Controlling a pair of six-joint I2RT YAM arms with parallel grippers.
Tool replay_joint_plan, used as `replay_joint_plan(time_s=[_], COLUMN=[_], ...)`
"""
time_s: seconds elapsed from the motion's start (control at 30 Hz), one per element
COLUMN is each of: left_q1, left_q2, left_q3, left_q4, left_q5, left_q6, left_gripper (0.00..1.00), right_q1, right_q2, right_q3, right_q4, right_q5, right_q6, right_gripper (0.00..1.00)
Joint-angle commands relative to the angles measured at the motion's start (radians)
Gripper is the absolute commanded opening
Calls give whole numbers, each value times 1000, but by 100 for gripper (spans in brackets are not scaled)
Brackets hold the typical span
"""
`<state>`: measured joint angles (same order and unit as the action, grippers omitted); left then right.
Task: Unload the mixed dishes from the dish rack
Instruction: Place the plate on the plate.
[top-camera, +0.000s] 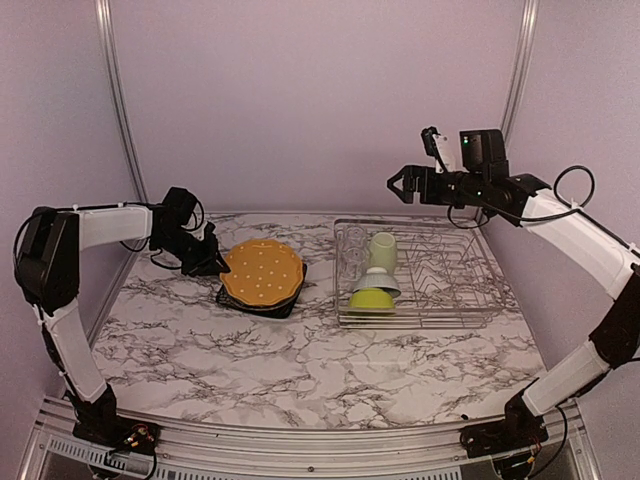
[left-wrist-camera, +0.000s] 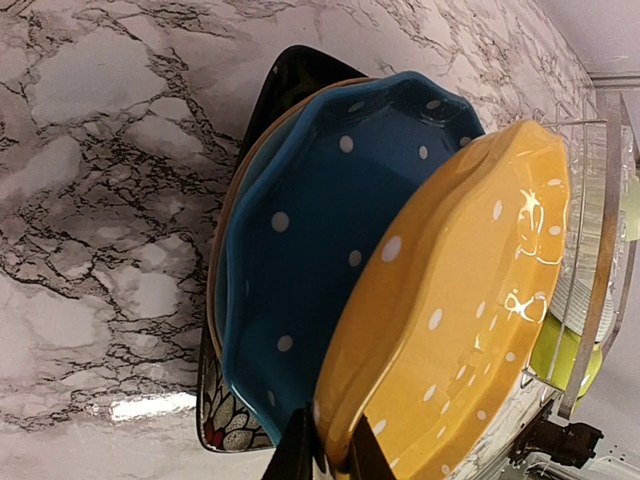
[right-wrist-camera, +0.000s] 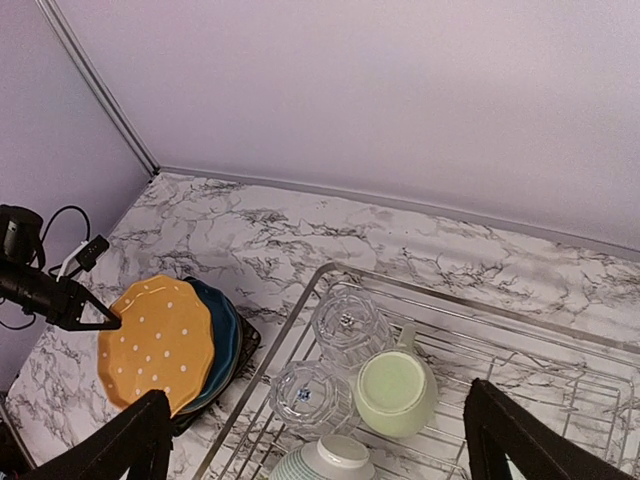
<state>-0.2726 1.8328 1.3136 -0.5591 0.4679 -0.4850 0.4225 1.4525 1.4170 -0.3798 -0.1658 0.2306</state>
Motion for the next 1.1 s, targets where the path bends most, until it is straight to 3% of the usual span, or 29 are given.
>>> replay_joint_plan(time_s=[0.0, 0.3, 0.87, 1.07], left_q1=[4, 5, 4, 4], left_q2=[-4, 34, 61, 50], left_q3=[60, 85, 122, 120], left_q4=[62, 91, -3, -20], left_q5=[43, 42, -9, -16], left_q6=[-18, -52, -21, -19], left_gripper=[0, 0, 0, 18], right_q1=[-4, -4, -4, -4], right_q2=[-7, 28, 47, 58], right_q3=[8, 45, 65, 75], right_q4=[-46, -96, -134, -139], right_q5=[26, -13, -75, -78], right_q6=[-39, -44, -121, -128], right_gripper=[98, 98, 98, 98])
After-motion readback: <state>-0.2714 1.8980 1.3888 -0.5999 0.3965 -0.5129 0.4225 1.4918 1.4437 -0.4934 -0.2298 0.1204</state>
